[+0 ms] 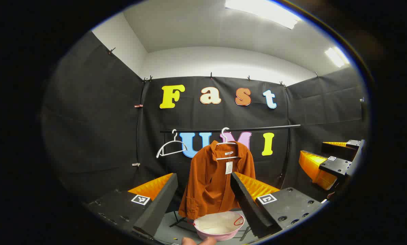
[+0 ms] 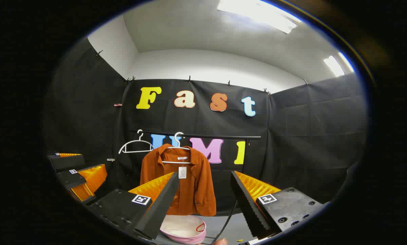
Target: Grasp the clothes on the hanger with both hands and then place them into the laundry hamper below.
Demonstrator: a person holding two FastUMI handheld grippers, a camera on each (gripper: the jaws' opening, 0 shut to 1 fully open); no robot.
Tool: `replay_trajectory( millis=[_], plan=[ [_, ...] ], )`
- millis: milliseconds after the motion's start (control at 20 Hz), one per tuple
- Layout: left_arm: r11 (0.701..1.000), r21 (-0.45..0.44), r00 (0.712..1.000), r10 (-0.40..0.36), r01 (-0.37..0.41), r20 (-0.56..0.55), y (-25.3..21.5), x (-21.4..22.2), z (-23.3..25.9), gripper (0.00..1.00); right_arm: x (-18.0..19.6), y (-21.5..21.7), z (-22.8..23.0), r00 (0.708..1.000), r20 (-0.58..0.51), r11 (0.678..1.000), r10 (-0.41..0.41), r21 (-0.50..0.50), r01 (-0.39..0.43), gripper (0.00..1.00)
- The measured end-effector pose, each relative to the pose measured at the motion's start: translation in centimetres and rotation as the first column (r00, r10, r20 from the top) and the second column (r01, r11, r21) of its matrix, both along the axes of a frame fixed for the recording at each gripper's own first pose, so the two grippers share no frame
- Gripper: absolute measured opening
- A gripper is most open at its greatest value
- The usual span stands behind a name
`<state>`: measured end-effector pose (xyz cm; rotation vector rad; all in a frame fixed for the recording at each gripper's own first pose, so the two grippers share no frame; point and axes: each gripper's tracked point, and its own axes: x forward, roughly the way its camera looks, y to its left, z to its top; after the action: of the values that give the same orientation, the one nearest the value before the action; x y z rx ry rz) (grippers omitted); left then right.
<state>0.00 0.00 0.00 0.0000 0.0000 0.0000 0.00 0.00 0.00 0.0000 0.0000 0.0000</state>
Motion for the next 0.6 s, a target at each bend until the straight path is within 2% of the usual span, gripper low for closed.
replay_trajectory(
  millis=[400,600],
  plan=[
    [1.000,0.011,1.000,0.010,-0.010,0.002,-0.01,-0.20,-0.27,0.98,-0.18,0.66,-0.54,1.000,-0.022,1.000,0.006,0.000,-0.006,0.98],
    [1.000,0.018,1.000,0.006,-0.006,0.000,0.01,0.05,-0.36,0.98,0.11,0.07,-0.69,0.999,-0.025,1.000,-0.020,0.001,0.020,0.98]
  ],
)
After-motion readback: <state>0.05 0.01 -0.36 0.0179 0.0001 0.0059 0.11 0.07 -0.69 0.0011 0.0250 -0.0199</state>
